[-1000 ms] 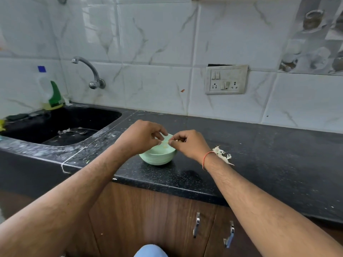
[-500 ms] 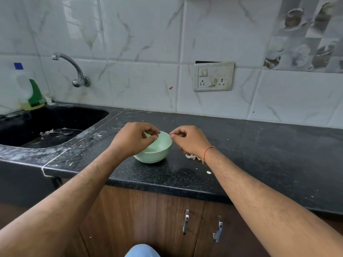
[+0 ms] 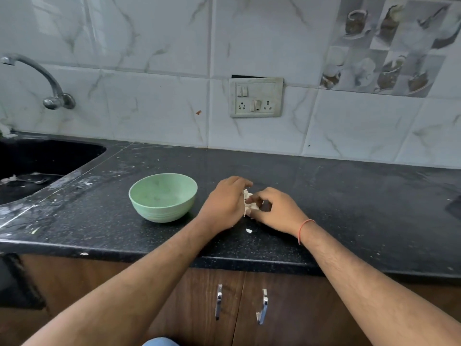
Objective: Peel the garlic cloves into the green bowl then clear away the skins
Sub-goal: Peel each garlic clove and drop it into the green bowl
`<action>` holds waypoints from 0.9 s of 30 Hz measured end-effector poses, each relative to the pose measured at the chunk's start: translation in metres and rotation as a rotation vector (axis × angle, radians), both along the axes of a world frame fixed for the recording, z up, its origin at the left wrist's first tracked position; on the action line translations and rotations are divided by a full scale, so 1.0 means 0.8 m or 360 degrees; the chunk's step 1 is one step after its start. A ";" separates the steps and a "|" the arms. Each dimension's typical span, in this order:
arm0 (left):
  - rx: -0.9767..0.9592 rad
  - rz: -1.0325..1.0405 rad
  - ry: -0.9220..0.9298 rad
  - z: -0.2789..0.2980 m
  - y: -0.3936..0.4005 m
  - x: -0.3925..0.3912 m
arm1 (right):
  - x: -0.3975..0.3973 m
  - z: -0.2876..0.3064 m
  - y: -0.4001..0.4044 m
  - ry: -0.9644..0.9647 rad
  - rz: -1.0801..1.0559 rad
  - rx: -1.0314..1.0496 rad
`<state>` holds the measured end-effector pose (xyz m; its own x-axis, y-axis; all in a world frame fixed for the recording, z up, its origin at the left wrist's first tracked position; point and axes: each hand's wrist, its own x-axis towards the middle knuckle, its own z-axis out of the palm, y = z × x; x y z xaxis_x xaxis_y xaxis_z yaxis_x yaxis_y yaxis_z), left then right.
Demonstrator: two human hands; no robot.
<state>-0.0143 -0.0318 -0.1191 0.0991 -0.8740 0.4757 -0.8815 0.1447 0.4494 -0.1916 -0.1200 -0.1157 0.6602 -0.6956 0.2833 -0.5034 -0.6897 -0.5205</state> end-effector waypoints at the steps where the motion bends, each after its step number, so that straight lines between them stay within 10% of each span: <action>1: 0.0020 0.0023 0.0080 -0.007 -0.009 0.003 | 0.001 -0.005 -0.001 -0.0008 0.0013 -0.0027; 17: 0.0077 -0.0189 0.0967 -0.022 -0.069 0.028 | 0.010 -0.014 -0.024 -0.0167 0.0141 0.0026; 27: 0.0085 -0.0185 0.1015 -0.027 -0.073 0.030 | 0.013 -0.019 -0.016 -0.0199 0.0290 -0.0259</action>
<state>0.0099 -0.0906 -0.1403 0.2512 -0.9168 0.3103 -0.4195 0.1858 0.8885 -0.1809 -0.1326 -0.1308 0.7231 -0.5070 0.4691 -0.3019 -0.8428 -0.4456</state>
